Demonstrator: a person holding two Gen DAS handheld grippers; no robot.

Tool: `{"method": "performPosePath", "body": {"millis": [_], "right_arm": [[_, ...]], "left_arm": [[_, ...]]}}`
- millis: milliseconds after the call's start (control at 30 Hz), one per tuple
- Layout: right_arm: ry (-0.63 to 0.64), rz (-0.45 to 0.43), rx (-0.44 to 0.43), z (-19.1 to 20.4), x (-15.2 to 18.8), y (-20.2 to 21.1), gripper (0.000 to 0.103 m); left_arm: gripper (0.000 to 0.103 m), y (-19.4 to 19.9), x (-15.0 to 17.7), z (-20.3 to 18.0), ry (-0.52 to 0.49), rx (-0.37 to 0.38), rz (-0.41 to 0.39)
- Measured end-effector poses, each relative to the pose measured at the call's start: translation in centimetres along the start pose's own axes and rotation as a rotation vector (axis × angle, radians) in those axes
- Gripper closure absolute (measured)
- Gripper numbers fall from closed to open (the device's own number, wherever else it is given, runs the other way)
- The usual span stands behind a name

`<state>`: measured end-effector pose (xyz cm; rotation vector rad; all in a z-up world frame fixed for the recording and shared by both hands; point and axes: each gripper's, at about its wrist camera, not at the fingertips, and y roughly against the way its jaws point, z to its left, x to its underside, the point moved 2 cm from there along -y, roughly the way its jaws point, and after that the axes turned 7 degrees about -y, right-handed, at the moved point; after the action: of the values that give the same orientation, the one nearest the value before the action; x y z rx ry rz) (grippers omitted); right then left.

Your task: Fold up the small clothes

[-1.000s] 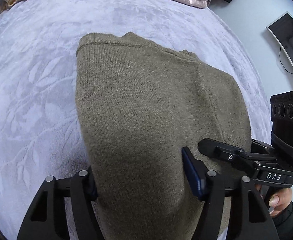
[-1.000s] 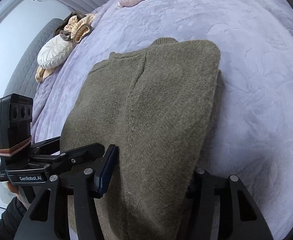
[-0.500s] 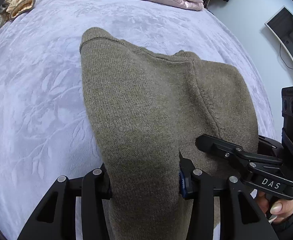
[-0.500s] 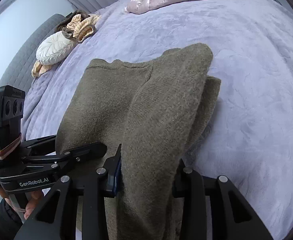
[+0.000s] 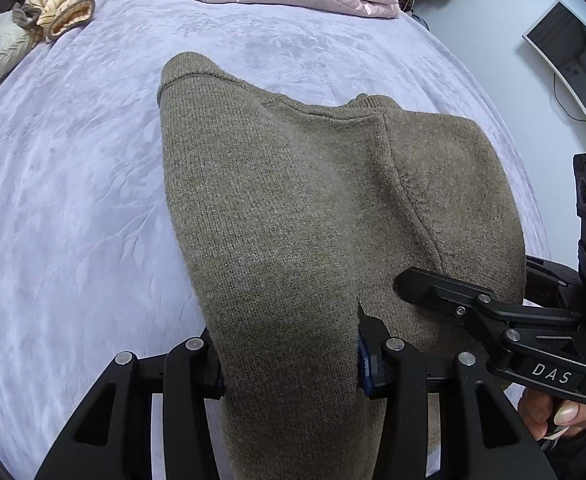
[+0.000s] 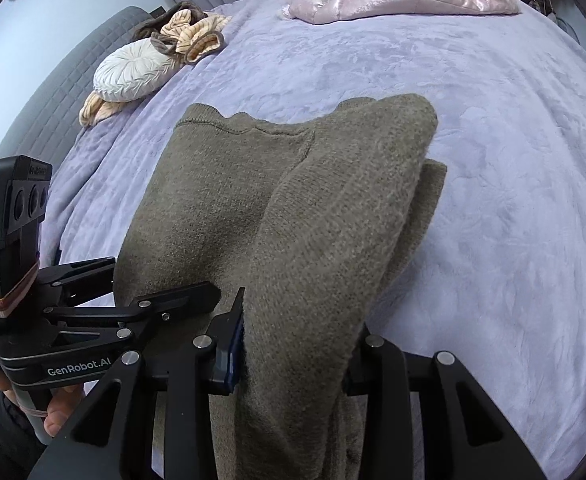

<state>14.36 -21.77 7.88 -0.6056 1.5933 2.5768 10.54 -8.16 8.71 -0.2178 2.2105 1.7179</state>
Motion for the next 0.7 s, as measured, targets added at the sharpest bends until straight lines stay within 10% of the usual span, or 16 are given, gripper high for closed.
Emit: {"method": "performPosePath", "body": {"millis": [700], "right_arm": [[0.058, 0.01, -0.013, 6.2, 9.2, 0.8, 0.064]], "left_arm": [[0.056, 4.5, 10.4, -0.5, -0.01, -0.086, -0.023]]}}
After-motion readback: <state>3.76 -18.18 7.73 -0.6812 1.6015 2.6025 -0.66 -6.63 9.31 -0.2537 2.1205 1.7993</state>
